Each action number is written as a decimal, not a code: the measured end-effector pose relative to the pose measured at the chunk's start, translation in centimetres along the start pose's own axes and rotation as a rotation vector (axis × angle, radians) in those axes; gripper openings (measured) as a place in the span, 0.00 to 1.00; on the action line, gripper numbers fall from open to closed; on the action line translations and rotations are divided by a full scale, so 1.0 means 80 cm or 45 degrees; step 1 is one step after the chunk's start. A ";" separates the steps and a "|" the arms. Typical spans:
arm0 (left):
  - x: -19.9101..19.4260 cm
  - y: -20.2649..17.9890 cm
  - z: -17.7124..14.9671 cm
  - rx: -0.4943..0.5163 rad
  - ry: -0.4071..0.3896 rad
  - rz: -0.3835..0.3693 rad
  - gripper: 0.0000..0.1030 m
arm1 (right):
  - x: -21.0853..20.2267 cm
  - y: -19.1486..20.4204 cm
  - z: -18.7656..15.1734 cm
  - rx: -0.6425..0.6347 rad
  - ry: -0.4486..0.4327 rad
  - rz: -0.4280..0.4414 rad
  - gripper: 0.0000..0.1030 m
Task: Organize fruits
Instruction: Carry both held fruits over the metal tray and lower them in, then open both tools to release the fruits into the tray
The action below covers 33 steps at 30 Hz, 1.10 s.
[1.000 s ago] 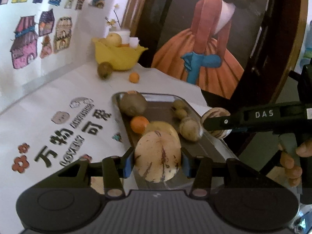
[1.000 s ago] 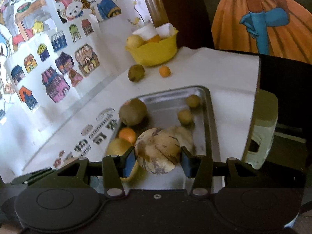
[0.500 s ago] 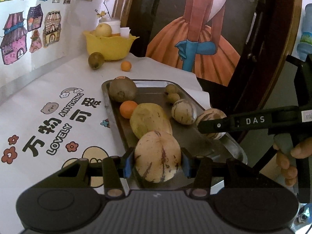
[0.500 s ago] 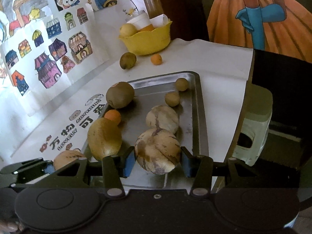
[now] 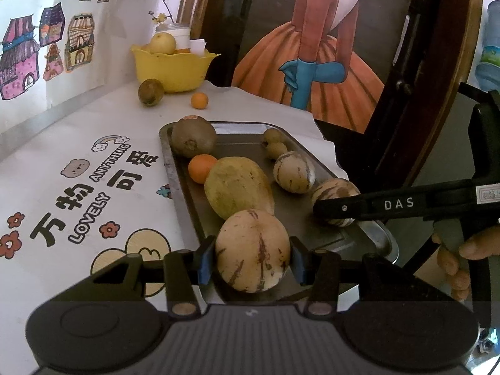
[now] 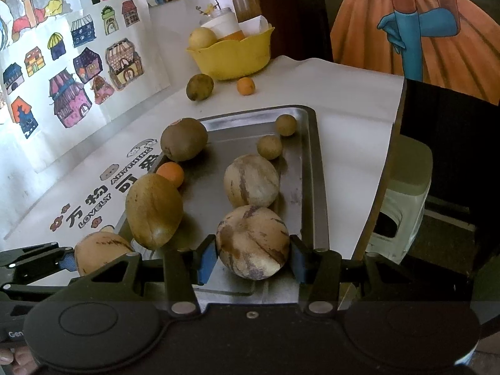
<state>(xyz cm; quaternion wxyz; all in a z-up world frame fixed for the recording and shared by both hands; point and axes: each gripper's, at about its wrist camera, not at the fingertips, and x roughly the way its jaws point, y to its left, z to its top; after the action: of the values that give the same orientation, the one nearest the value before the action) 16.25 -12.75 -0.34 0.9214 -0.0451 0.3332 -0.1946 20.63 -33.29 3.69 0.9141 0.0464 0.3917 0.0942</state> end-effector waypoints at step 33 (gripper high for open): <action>-0.031 -0.025 -0.016 0.125 -0.009 0.019 0.79 | -0.031 -0.002 -0.019 -0.031 -0.035 0.000 0.59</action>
<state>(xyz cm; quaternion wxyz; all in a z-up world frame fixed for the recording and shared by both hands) 13.03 -13.58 0.53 0.9251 0.0018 0.3203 -0.2038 17.88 -33.94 4.36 0.9199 0.0366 0.3779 0.0983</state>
